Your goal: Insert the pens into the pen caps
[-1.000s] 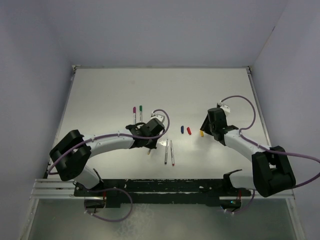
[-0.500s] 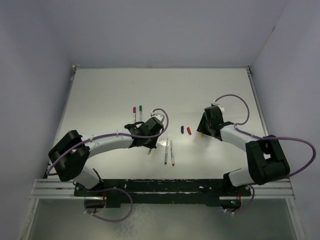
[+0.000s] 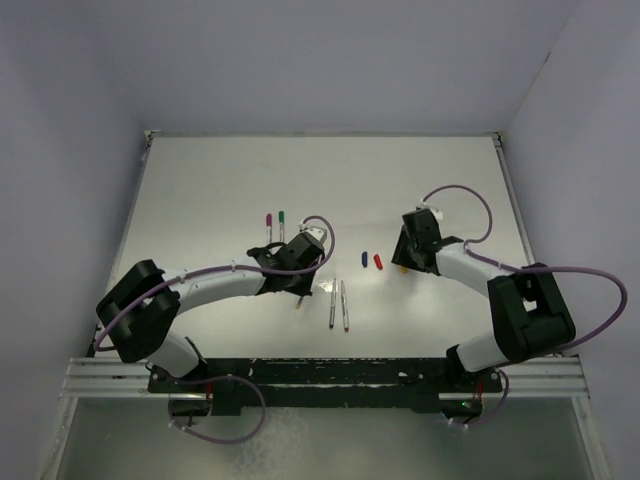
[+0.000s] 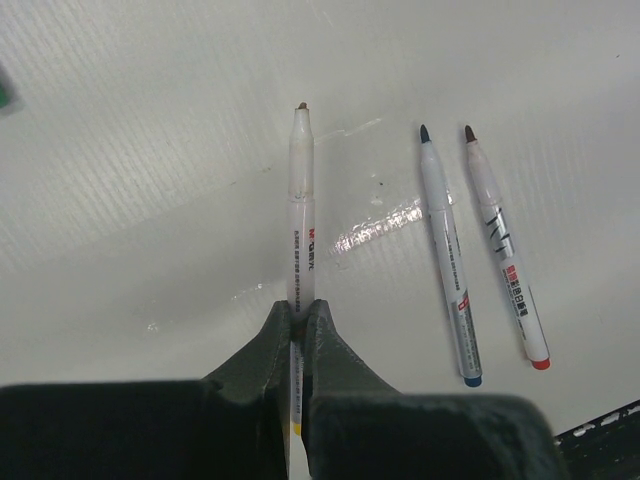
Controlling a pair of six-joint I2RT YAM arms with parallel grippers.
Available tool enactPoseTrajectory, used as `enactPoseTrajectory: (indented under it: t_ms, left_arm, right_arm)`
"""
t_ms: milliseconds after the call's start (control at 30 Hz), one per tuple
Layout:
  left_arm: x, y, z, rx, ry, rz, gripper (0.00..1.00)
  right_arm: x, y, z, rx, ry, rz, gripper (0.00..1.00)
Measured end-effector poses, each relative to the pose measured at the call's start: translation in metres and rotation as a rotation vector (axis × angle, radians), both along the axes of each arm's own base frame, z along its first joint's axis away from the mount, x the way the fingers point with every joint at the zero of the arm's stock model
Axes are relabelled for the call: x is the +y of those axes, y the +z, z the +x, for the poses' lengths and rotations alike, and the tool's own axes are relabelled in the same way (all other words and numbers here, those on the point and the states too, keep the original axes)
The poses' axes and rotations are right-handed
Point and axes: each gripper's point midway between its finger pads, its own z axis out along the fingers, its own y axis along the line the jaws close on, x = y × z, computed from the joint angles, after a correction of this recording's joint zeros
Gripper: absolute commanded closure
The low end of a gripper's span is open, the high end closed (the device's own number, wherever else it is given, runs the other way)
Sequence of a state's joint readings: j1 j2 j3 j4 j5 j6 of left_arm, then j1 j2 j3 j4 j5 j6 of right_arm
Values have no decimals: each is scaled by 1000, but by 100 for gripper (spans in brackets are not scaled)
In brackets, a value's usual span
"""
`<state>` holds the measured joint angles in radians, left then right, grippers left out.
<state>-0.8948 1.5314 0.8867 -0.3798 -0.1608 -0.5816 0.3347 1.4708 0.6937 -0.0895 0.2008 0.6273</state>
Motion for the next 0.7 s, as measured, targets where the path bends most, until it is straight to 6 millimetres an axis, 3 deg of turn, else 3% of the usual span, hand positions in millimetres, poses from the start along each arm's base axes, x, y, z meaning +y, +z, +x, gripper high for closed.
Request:
enactPoseTrajectory:
  t_ms: [300,500,700]
  left_arm:
    - [-3,1,3,-6,-1,-18,100]
    - [-1,1,3,-5,2,-20,100]
    - [2,2,3,-6,7,-23,100]
  right_arm:
    - [-1,-3,-3,51,7,-95,59]
    - [-5,-4,1,56,-6,-132,73]
    - [-4,-4,1,56,-5,-135,95]
